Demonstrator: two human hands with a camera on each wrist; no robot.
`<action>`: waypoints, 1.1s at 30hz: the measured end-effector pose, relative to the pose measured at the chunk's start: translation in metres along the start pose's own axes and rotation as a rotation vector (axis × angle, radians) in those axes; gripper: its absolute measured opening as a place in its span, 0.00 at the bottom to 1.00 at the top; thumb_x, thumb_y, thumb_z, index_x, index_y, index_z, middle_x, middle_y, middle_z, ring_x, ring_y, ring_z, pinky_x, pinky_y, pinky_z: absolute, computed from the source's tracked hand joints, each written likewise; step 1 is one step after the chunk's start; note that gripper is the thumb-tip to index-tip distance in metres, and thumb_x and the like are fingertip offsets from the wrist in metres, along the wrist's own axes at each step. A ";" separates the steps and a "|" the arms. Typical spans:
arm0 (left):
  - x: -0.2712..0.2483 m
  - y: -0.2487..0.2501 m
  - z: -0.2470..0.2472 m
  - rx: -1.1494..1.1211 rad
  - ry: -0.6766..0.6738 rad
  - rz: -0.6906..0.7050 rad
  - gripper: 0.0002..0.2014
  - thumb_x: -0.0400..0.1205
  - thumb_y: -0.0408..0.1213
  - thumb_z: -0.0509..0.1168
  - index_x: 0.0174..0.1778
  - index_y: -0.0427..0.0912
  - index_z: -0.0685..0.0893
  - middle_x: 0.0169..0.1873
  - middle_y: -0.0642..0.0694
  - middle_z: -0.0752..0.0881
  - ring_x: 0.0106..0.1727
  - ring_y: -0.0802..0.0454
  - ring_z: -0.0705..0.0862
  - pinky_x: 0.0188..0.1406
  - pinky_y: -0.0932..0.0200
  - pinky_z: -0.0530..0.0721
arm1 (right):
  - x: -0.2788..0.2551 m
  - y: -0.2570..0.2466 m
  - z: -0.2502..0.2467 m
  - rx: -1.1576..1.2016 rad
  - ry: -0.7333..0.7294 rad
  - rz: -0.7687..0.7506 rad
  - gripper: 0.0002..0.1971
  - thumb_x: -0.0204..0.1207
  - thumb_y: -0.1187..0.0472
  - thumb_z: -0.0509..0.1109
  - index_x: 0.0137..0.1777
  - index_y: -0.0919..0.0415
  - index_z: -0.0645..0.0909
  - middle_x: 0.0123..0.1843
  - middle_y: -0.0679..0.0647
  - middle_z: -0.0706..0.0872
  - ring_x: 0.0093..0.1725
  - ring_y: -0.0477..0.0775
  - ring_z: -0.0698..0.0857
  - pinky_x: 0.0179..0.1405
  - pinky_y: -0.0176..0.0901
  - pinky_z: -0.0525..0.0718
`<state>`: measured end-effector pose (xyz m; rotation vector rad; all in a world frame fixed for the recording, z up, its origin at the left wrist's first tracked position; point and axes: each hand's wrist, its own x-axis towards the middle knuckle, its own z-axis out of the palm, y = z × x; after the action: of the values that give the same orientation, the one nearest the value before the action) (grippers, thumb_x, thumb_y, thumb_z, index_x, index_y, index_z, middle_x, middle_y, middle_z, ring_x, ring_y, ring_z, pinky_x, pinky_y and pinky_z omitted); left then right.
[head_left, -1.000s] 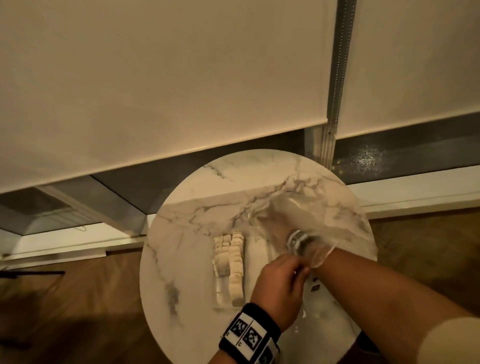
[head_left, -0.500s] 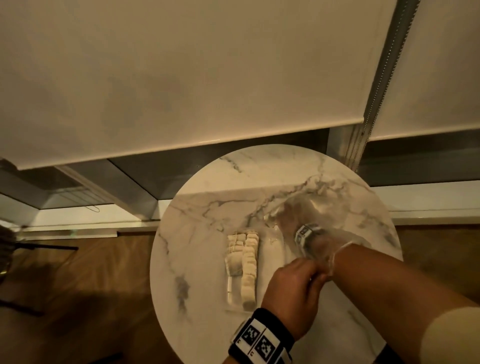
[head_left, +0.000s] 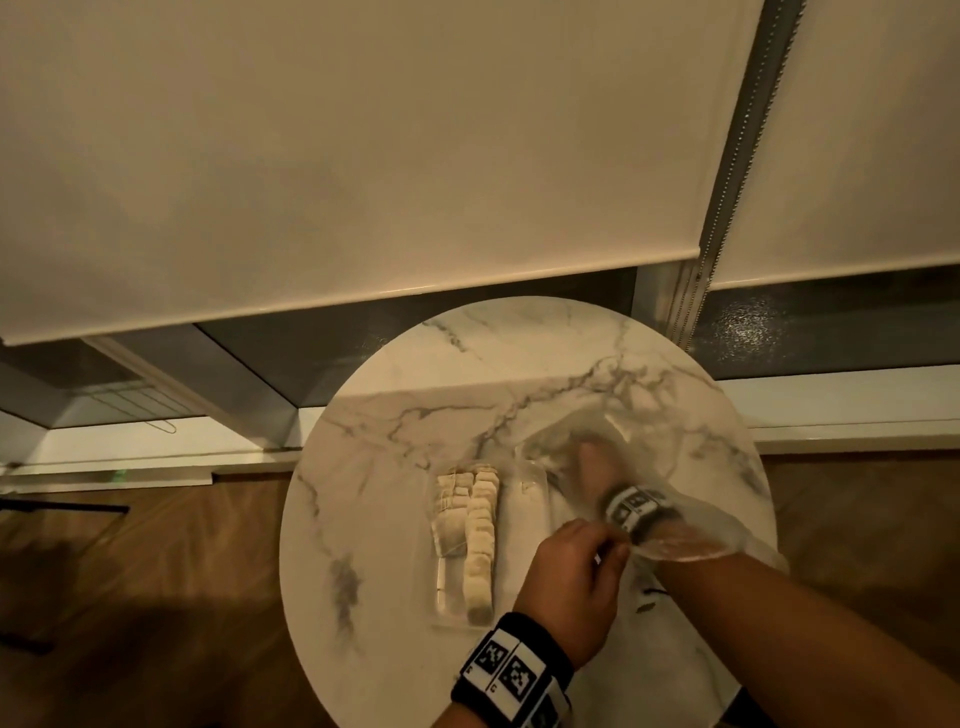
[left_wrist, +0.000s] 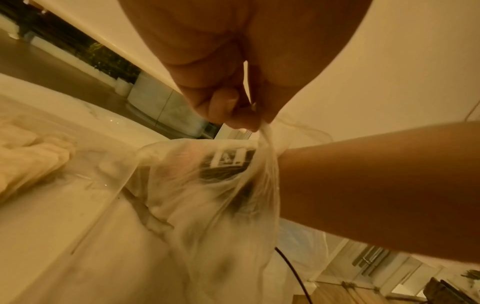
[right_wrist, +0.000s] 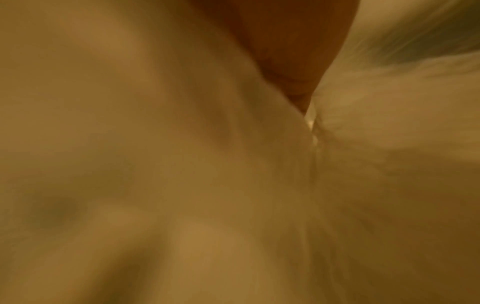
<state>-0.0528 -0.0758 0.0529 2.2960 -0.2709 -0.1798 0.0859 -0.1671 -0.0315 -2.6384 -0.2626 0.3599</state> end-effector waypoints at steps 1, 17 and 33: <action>0.001 -0.001 0.003 -0.024 0.013 -0.030 0.07 0.84 0.47 0.61 0.49 0.53 0.85 0.42 0.57 0.85 0.39 0.64 0.78 0.41 0.69 0.76 | -0.008 0.001 -0.002 0.091 0.004 0.043 0.23 0.78 0.40 0.55 0.50 0.52 0.89 0.46 0.48 0.89 0.48 0.51 0.87 0.55 0.46 0.83; 0.027 -0.010 0.037 -0.574 0.188 -0.420 0.04 0.80 0.35 0.69 0.42 0.47 0.88 0.37 0.43 0.92 0.42 0.44 0.91 0.52 0.41 0.89 | -0.154 0.049 -0.033 0.633 0.023 0.330 0.09 0.76 0.62 0.72 0.36 0.49 0.86 0.33 0.44 0.88 0.36 0.47 0.86 0.40 0.38 0.82; 0.026 -0.002 0.070 -0.885 -0.181 -0.664 0.26 0.86 0.62 0.48 0.62 0.51 0.84 0.62 0.47 0.86 0.65 0.48 0.83 0.70 0.45 0.78 | -0.206 0.034 -0.145 1.224 0.074 0.147 0.06 0.75 0.68 0.76 0.51 0.68 0.90 0.48 0.69 0.91 0.42 0.58 0.89 0.36 0.42 0.89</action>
<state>-0.0429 -0.1305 0.0032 1.4067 0.4271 -0.6913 -0.0624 -0.3079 0.1196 -1.4534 0.1569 0.3167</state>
